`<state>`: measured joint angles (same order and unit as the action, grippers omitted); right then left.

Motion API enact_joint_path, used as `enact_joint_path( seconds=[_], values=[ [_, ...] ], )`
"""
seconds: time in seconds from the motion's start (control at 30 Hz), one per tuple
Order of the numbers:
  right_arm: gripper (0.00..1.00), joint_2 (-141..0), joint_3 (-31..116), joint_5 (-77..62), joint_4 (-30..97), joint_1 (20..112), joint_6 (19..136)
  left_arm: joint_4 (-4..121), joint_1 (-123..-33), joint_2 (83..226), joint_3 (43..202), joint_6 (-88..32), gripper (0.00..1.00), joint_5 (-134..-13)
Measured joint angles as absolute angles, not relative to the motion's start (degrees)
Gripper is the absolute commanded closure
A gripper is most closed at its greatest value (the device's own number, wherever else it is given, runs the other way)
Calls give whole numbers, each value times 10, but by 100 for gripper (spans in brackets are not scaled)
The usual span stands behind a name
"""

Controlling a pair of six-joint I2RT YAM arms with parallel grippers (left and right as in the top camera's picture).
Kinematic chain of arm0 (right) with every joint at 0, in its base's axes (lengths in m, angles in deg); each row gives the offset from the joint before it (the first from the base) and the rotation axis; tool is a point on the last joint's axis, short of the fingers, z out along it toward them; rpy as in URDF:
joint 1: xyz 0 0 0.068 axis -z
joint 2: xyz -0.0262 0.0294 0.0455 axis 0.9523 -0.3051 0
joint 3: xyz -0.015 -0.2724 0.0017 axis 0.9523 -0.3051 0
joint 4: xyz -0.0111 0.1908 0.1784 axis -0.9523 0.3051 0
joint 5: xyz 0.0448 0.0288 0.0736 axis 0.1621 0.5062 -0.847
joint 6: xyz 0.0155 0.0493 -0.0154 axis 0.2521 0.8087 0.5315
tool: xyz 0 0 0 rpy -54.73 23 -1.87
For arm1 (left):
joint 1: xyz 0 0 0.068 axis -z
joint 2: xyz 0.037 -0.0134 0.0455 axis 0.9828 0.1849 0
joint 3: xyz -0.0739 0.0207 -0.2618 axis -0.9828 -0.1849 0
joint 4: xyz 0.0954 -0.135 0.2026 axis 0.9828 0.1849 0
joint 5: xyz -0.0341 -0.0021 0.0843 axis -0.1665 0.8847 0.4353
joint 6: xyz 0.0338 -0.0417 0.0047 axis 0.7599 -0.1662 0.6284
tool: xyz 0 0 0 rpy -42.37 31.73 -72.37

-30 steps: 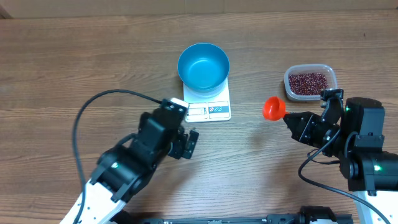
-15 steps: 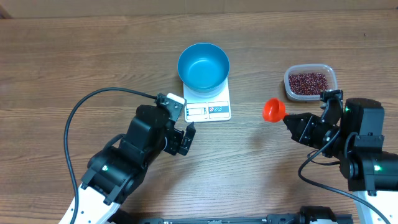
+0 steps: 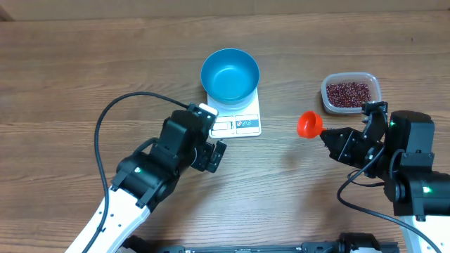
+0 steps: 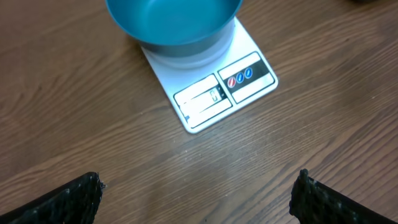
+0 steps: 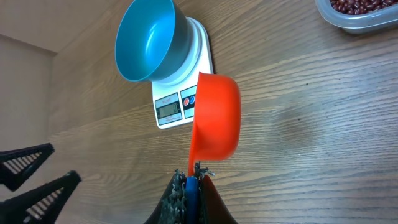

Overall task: Scoop item into bowl and weigh 150g on scale
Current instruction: 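Move the held red cup with the right gripper over the bean tub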

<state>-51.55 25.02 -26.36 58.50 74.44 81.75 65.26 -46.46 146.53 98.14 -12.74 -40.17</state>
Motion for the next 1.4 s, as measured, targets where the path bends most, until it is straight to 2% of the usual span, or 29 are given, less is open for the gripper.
enact_joint_path(
  seconds=[0.87, 1.07, 1.23, 1.4],
  values=[
    [96, -525, 258, -236, 598, 744, 815, 652, -465, 1469, 981, -127, 0, -402],
    [96, -608, 356, -200, 660, 744, 807, 651, -465, 1469, 981, -127, 0, -402],
    [96, -713, 470, -108, 728, 744, 797, 651, -465, 1469, 981, -127, 0, -402],
    [96, -804, 548, -26, 742, 744, 771, 651, -465, 1469, 981, -127, 0, -402]
  ],
)
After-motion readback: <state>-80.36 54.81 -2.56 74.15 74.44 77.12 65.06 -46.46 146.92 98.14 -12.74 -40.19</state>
